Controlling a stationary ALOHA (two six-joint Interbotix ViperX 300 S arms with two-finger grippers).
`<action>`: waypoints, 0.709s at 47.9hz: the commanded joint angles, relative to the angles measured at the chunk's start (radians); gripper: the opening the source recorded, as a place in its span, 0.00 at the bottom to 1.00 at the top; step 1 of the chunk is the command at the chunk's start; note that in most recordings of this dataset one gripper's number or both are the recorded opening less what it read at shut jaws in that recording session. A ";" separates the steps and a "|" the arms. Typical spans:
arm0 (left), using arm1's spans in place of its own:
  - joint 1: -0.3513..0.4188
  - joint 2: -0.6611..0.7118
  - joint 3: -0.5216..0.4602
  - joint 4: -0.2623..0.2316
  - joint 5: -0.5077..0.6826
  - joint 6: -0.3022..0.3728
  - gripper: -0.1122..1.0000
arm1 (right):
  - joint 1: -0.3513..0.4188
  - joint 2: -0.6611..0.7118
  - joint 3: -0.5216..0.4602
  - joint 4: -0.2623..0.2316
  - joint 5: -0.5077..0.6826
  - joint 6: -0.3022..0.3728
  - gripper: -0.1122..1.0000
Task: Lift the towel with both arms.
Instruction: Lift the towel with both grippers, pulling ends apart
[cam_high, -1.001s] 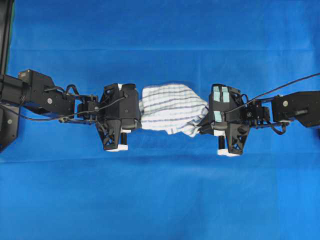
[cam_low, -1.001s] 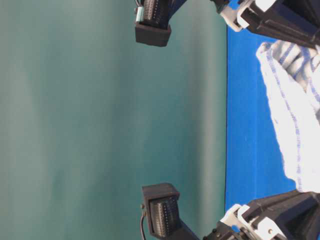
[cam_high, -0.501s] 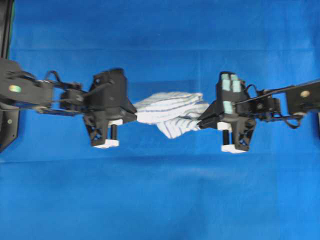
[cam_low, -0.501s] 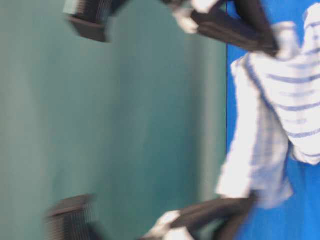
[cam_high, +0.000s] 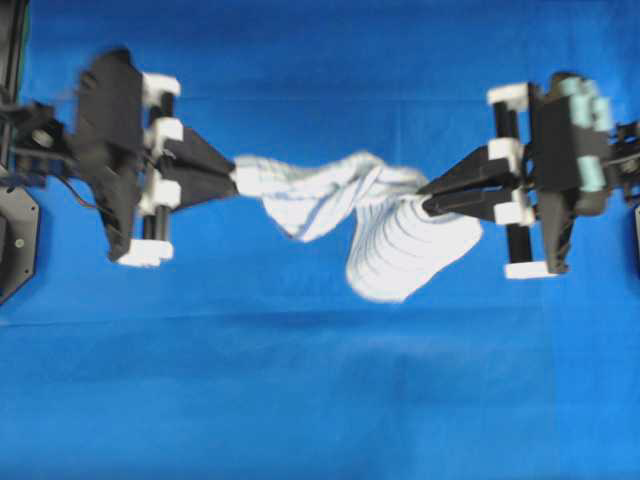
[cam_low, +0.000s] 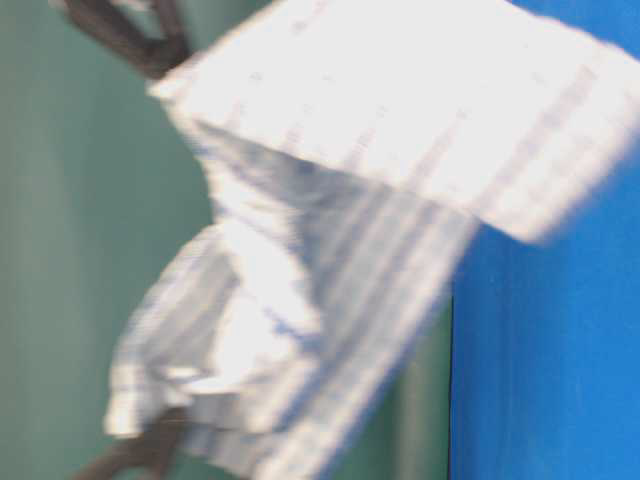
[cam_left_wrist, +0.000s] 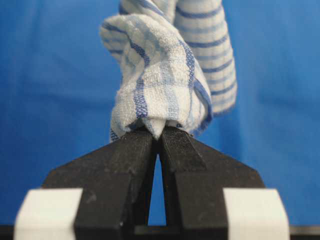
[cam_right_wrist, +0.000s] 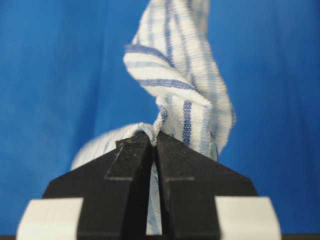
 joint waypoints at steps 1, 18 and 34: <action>0.012 -0.031 -0.051 0.000 0.018 0.002 0.11 | -0.003 -0.032 -0.052 -0.021 0.015 -0.002 0.14; 0.014 -0.041 -0.089 0.000 0.058 0.003 0.11 | -0.005 -0.044 -0.087 -0.037 0.037 -0.002 0.14; -0.009 -0.028 -0.095 0.003 0.075 0.008 0.11 | -0.005 -0.043 -0.086 -0.035 0.037 -0.002 0.14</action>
